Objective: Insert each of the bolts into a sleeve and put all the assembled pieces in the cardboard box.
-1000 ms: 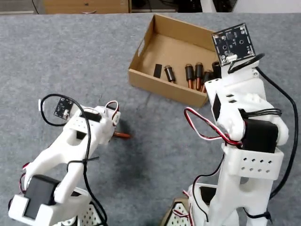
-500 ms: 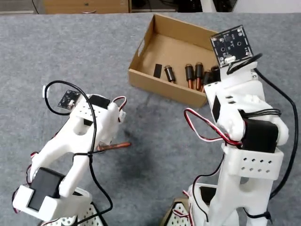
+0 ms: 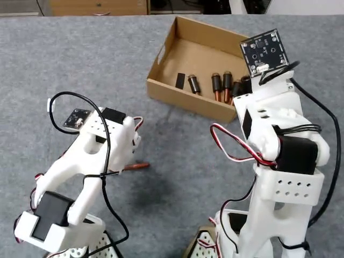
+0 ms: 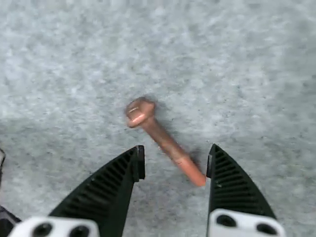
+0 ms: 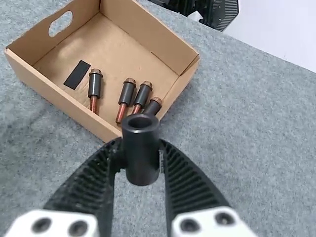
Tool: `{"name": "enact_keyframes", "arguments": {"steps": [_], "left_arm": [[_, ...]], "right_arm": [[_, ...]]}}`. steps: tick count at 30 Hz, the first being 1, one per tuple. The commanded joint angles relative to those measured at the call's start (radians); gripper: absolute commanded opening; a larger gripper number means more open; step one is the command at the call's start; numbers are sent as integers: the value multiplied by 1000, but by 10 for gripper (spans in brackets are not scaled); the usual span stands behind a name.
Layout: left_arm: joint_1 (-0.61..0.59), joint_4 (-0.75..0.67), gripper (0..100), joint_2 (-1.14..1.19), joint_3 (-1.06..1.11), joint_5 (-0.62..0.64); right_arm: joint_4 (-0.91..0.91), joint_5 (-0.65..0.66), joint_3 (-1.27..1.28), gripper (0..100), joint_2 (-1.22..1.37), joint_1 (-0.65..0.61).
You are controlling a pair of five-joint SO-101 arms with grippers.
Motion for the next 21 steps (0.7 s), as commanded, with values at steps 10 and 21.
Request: {"name": "enact_keyframes", "arguments": {"steps": [10,21], "left_arm": [[25,-190,215,94,124,-2],[23,-189,214,315,26,2]], "right_arm": [[-38,9,-54,2,5,8],[-35,9,-53,2,5,10]]}}
